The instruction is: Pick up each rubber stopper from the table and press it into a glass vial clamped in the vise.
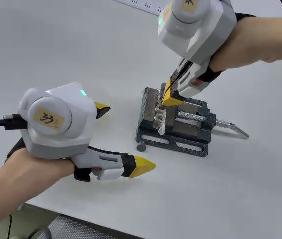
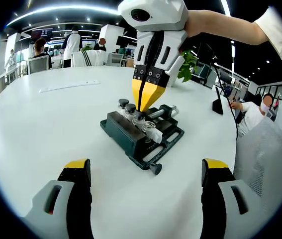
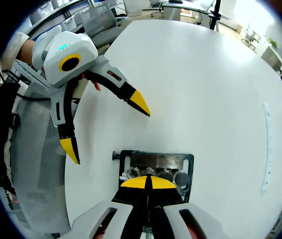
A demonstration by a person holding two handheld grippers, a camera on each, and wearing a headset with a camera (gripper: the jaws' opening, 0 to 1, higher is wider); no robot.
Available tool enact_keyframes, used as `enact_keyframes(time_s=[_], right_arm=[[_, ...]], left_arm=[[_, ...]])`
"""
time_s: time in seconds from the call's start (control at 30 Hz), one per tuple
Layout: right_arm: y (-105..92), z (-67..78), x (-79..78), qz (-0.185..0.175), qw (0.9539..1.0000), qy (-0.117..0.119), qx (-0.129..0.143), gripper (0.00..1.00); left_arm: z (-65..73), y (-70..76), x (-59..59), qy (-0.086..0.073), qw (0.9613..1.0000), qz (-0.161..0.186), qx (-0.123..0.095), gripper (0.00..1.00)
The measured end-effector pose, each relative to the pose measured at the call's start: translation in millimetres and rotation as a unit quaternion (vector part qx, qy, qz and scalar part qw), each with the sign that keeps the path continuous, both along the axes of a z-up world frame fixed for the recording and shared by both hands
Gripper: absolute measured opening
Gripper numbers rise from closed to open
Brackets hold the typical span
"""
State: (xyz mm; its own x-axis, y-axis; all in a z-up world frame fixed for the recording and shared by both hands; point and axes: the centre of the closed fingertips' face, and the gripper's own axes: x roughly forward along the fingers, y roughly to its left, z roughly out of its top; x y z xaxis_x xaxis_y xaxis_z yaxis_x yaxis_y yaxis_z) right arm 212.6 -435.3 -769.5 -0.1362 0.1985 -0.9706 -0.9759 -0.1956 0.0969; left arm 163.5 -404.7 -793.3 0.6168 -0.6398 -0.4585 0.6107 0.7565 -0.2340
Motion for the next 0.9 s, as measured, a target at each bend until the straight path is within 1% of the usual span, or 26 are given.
enact_keyframes(time_s=[0.23, 0.3, 0.33, 0.43, 0.47, 0.53, 0.57, 0.67, 0.73, 0.8, 0.87, 0.9], right_arm=[[2.1, -0.2, -1.8, -0.011, 0.9999, 0.001, -0.001, 0.00], [1.6, -0.4, -1.1, -0.011, 0.9999, 0.000, 0.001, 0.00], [1.7, -0.5, -0.5, -0.021, 0.9998, 0.003, 0.003, 0.00], [1.2, -0.5, -0.8, -0.022, 0.9997, 0.005, 0.007, 0.00], [1.6, -0.5, -1.3, -0.015, 0.9999, 0.002, 0.006, 0.00], [2.8, -0.7, -2.3, -0.012, 0.9999, -0.003, 0.001, 0.00], [3.3, -0.7, -1.9, -0.003, 1.0000, -0.008, -0.002, 0.00], [4.0, -1.4, 0.4, 0.000, 0.9999, -0.011, -0.003, 0.00], [4.2, -0.8, 0.3, -0.014, 0.9999, -0.003, -0.005, 0.00], [2.5, 0.0, -0.8, -0.012, 0.9999, -0.004, 0.005, 0.00], [2.6, 0.6, 0.3, -0.024, 0.9995, 0.006, 0.018, 0.00], [3.6, -1.0, 2.0, -0.031, 0.9993, 0.010, 0.019, 0.00]], left_arm=[[-0.8, -2.2, -0.9, 0.002, 1.0000, -0.003, 0.001, 0.91], [0.0, -0.9, 0.3, 0.000, 1.0000, 0.000, -0.001, 0.91], [0.2, -0.9, 0.4, 0.001, 1.0000, 0.000, -0.002, 0.91], [-0.3, 0.4, 1.3, 0.000, 1.0000, 0.000, -0.001, 0.91], [-0.4, 0.6, 1.4, 0.001, 1.0000, 0.000, -0.002, 0.91], [-0.8, 0.6, 1.4, 0.002, 1.0000, 0.000, -0.001, 0.91], [-0.9, 0.7, 1.4, 0.002, 1.0000, 0.000, -0.001, 0.91], [-0.7, 0.7, 1.2, 0.001, 1.0000, 0.000, -0.001, 0.91], [-1.9, 1.1, 0.8, 0.003, 1.0000, 0.000, -0.001, 0.91], [-1.8, 1.4, 0.4, 0.003, 1.0000, -0.001, 0.001, 0.91], [-0.2, 2.0, 0.9, 0.001, 1.0000, 0.002, -0.001, 0.91], [-0.5, 2.1, 0.7, 0.002, 1.0000, 0.002, -0.001, 0.91]])
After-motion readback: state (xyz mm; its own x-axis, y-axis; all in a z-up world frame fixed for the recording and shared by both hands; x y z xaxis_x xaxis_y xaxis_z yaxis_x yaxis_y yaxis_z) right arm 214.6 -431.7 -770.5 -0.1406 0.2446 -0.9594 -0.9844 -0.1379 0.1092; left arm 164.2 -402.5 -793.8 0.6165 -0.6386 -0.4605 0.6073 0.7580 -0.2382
